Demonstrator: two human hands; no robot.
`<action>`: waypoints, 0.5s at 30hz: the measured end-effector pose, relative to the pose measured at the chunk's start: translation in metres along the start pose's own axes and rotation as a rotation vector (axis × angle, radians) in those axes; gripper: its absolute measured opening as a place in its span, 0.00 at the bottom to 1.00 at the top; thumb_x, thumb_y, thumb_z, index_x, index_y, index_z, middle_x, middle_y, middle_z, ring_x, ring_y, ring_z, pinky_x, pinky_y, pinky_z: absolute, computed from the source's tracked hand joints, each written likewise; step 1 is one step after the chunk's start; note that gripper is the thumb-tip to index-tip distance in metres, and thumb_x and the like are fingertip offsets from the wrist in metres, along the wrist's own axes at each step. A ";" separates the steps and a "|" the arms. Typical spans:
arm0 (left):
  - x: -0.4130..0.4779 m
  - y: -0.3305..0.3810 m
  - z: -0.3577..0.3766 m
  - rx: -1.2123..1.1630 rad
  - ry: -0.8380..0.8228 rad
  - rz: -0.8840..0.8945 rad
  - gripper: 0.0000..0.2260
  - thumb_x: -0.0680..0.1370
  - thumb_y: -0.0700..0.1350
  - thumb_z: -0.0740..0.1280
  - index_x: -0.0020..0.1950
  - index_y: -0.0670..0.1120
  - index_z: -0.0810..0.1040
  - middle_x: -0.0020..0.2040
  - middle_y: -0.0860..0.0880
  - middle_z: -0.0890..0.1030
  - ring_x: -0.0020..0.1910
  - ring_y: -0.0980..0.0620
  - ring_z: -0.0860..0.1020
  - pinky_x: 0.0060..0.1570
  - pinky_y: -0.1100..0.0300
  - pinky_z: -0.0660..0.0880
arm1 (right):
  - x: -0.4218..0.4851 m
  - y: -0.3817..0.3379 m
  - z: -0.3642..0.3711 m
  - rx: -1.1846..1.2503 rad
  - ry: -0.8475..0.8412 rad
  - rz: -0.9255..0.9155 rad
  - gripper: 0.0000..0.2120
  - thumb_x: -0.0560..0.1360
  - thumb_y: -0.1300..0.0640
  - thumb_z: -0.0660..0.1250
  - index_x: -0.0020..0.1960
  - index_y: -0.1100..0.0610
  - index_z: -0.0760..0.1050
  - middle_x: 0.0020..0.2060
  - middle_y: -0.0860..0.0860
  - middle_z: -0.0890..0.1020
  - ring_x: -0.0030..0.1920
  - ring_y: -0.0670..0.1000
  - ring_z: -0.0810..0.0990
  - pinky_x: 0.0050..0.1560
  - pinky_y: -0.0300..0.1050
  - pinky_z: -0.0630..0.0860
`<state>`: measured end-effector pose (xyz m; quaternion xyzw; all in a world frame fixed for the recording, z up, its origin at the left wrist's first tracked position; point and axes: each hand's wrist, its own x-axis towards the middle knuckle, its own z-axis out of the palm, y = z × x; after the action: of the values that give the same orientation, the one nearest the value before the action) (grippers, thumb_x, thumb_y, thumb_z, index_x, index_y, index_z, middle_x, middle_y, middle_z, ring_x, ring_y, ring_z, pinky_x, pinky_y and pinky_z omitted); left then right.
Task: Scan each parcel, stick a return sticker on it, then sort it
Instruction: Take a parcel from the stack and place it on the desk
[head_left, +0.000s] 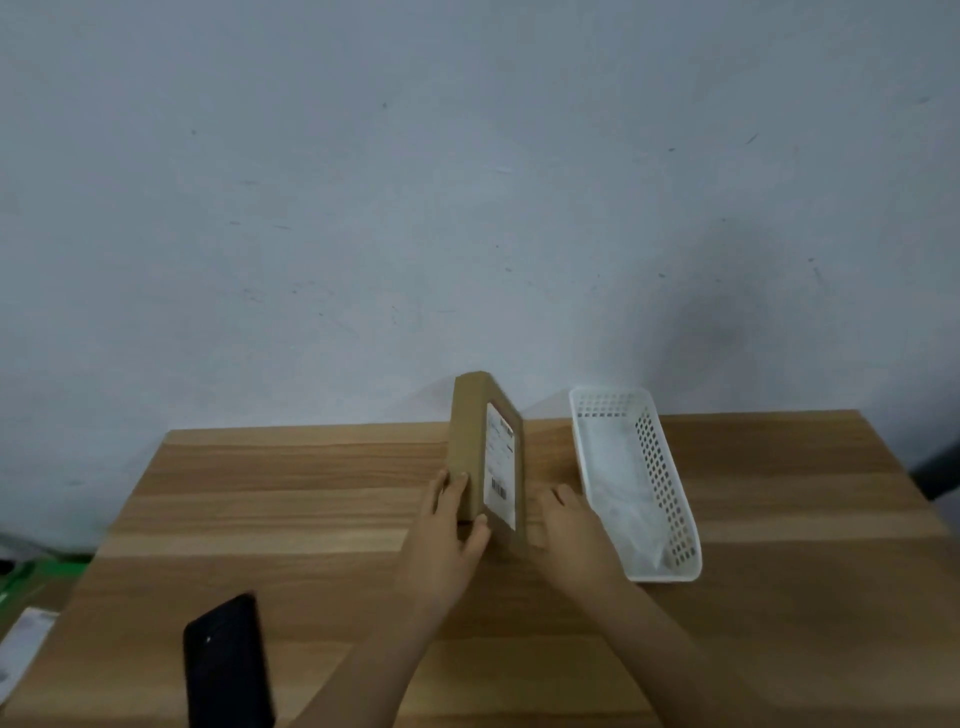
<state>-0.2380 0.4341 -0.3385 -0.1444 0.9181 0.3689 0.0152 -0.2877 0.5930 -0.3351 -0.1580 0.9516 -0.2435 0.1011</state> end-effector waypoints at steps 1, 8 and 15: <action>-0.005 -0.007 -0.005 -0.053 0.006 -0.019 0.26 0.81 0.52 0.62 0.78 0.53 0.58 0.78 0.56 0.53 0.68 0.55 0.69 0.63 0.59 0.73 | -0.001 -0.004 0.005 0.018 -0.014 0.017 0.24 0.74 0.46 0.67 0.68 0.50 0.68 0.63 0.49 0.72 0.61 0.50 0.72 0.61 0.44 0.72; -0.058 -0.077 -0.024 -0.161 -0.094 -0.124 0.28 0.79 0.46 0.65 0.77 0.51 0.58 0.75 0.53 0.62 0.71 0.53 0.65 0.69 0.52 0.67 | -0.037 -0.036 0.039 0.098 -0.294 0.135 0.46 0.67 0.51 0.76 0.76 0.45 0.51 0.73 0.50 0.62 0.70 0.54 0.66 0.68 0.52 0.70; -0.109 -0.143 -0.016 -0.313 -0.258 -0.210 0.29 0.78 0.43 0.66 0.75 0.57 0.58 0.73 0.54 0.67 0.68 0.57 0.69 0.70 0.57 0.66 | -0.089 -0.051 0.083 0.149 -0.342 0.222 0.46 0.69 0.55 0.71 0.78 0.47 0.46 0.73 0.53 0.60 0.69 0.52 0.68 0.66 0.47 0.71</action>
<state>-0.0929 0.3526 -0.4086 -0.1913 0.8201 0.5185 0.1480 -0.1701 0.5457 -0.3713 -0.0832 0.9116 -0.2700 0.2986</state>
